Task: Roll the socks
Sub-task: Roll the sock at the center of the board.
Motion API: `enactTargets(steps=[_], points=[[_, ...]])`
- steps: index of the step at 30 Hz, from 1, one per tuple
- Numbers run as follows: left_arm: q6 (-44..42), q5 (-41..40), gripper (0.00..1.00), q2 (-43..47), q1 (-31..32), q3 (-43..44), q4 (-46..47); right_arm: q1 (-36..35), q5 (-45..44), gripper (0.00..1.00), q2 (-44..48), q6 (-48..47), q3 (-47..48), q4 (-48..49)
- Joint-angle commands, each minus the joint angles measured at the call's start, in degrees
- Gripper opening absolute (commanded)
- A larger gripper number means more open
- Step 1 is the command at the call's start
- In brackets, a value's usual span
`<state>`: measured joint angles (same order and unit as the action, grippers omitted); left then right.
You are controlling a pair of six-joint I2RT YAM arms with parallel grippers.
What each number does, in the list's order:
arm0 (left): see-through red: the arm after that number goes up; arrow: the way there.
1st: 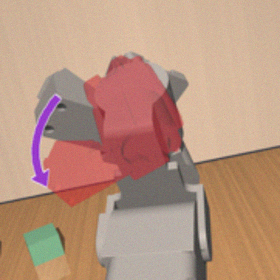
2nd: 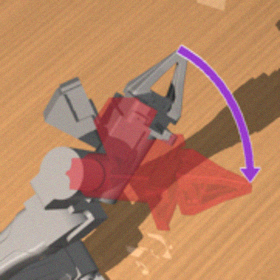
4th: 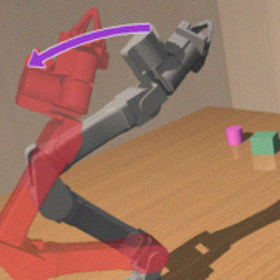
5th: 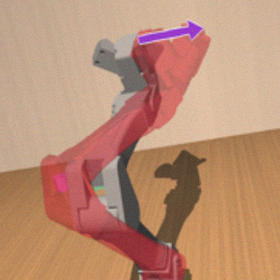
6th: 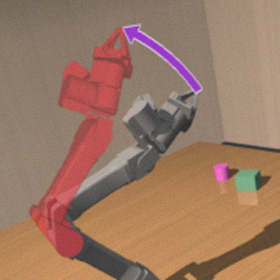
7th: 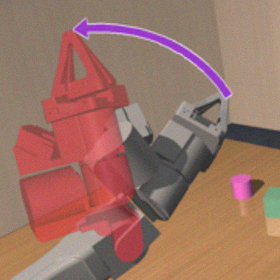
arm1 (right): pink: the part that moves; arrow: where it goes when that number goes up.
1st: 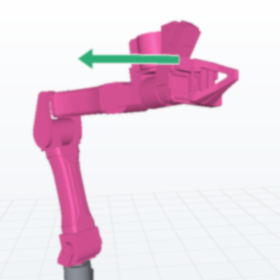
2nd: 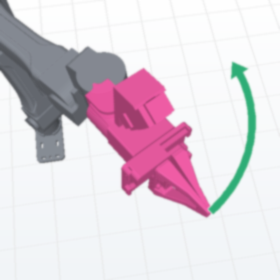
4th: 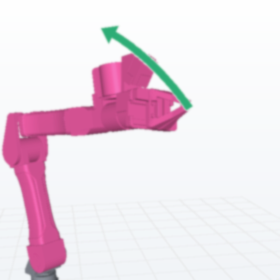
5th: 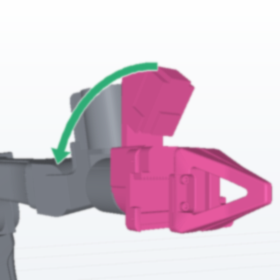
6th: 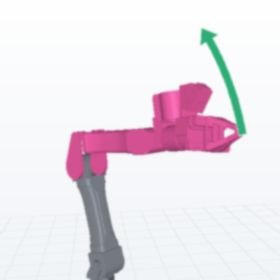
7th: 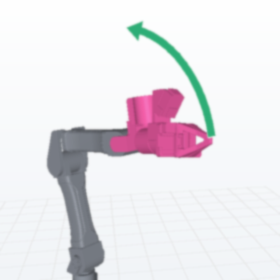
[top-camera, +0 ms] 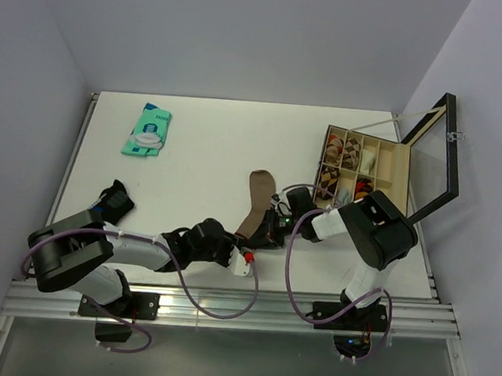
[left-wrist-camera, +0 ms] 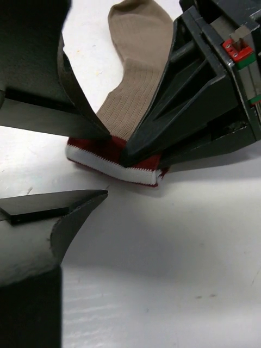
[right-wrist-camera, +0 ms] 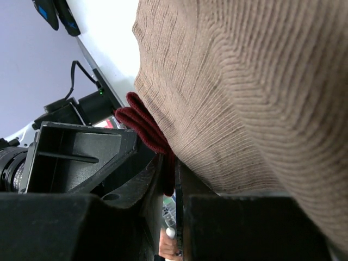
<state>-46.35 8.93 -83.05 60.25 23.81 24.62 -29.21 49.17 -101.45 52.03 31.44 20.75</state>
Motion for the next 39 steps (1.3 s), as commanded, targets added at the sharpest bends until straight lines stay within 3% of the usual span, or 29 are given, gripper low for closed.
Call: enactTargets(steps=[1, 8, 12, 18, 21, 27, 39], points=[[-1.37, -1.11, 0.46, -1.94, 0.4, 1.76, 1.66, 0.56, 0.22, 0.0, 0.81, -0.35, -1.2, -1.42], [-2.52, 0.2, 0.39, -5.02, 0.4, 3.08, -0.71, 1.17, 1.37, 0.0, 1.34, -1.23, -1.12, -2.38], [-2.08, 3.28, 0.22, -5.9, 0.4, 7.03, -9.13, 1.35, 1.37, 0.01, 2.57, -1.58, -0.77, -3.0], [-2.17, 11.0, 0.1, -8.18, 0.4, 14.85, -26.09, 1.26, -0.91, 0.17, 6.07, -2.98, 0.37, -5.89], [-0.85, 15.39, 0.06, -9.24, -0.04, 19.94, -34.79, 1.35, -7.4, 0.27, 10.89, -6.41, 1.95, -12.56], [-0.67, 22.35, 0.02, -10.03, -5.05, 27.68, -50.95, 1.96, -18.82, 0.47, 23.9, -7.47, 2.92, -19.34], [-4.01, 32.55, 0.03, -16.7, -15.86, 37.0, -73.56, 3.72, -34.57, 0.5, 46.75, -5.36, -1.03, -24.88]])
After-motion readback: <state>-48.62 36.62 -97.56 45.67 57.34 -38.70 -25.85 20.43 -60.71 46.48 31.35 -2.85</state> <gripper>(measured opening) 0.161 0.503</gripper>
